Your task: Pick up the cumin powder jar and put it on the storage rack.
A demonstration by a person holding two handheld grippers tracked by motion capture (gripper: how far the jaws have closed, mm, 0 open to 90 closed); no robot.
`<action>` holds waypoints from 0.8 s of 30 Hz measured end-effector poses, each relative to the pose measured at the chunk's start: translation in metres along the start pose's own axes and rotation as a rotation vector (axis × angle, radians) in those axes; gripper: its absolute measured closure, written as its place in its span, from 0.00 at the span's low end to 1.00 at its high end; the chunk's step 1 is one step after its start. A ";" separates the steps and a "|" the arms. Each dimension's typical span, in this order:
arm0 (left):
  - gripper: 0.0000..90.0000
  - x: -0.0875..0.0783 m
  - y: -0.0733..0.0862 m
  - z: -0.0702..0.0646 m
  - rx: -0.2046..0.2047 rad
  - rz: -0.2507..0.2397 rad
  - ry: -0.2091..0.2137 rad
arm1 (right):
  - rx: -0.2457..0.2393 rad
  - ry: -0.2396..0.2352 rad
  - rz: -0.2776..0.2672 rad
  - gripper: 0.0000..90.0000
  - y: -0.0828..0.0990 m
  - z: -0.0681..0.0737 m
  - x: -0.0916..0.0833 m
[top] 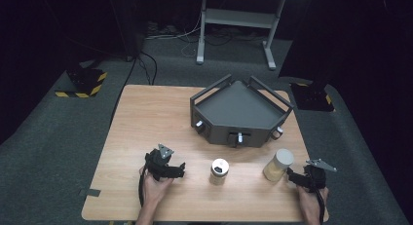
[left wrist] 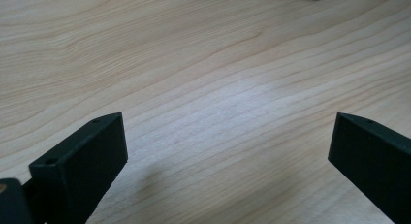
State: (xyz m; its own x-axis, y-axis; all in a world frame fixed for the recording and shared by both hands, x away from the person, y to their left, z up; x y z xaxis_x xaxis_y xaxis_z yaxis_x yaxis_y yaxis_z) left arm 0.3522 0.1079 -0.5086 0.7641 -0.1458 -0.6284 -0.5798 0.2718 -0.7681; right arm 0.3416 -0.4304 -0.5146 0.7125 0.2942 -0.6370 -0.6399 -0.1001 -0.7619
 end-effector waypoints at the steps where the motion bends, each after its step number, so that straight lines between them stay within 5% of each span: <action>1: 0.01 -0.001 0.000 -0.001 0.010 -0.001 0.007 | 0.000 0.000 0.000 0.16 0.000 0.000 0.000; 16: 0.00 -0.016 0.008 -0.013 0.052 -0.009 0.127 | 0.000 0.000 0.000 0.16 0.000 0.000 0.000; 24: 0.00 -0.023 0.007 -0.030 0.111 -0.029 0.192 | 0.000 0.000 0.000 0.16 0.000 0.000 0.000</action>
State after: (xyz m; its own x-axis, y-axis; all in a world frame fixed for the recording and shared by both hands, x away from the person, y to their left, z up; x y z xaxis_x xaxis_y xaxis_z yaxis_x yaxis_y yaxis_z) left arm 0.3221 0.0850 -0.5025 0.7061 -0.3305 -0.6262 -0.5154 0.3665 -0.7746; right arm 0.3416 -0.4303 -0.5146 0.7125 0.2940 -0.6371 -0.6399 -0.1002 -0.7619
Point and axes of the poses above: each handheld gripper's, and its own axes: x roughly forward along the jaws, y roughly out of its underside, z roughly to its left, the point moved 9 cm from there along x, roughly forward along the jaws, and after that the axes turned 12 degrees about -y, right-handed, at the moved point
